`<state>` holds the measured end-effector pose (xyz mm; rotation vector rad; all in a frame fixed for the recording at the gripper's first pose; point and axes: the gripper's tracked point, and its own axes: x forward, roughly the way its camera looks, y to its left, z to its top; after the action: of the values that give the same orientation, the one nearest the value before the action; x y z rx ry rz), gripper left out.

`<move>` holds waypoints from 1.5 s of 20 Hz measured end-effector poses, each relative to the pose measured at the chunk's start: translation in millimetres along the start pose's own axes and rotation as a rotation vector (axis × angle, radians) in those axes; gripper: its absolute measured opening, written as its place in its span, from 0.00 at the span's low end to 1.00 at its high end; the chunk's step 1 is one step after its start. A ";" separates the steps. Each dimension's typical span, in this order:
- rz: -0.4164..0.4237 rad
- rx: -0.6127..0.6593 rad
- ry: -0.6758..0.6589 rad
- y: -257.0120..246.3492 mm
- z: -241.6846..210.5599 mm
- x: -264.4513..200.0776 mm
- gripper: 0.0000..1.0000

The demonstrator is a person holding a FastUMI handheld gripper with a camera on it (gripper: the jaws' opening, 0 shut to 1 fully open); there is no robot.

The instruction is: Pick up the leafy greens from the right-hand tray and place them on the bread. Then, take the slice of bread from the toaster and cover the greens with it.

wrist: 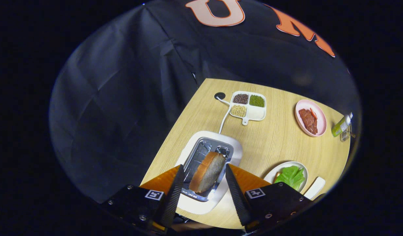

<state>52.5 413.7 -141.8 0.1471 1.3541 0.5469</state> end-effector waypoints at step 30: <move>0.226 0.160 -0.297 -83.4 11.1 -103.0 0.13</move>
<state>75.6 297.0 -82.2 0.4977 1.0952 0.5798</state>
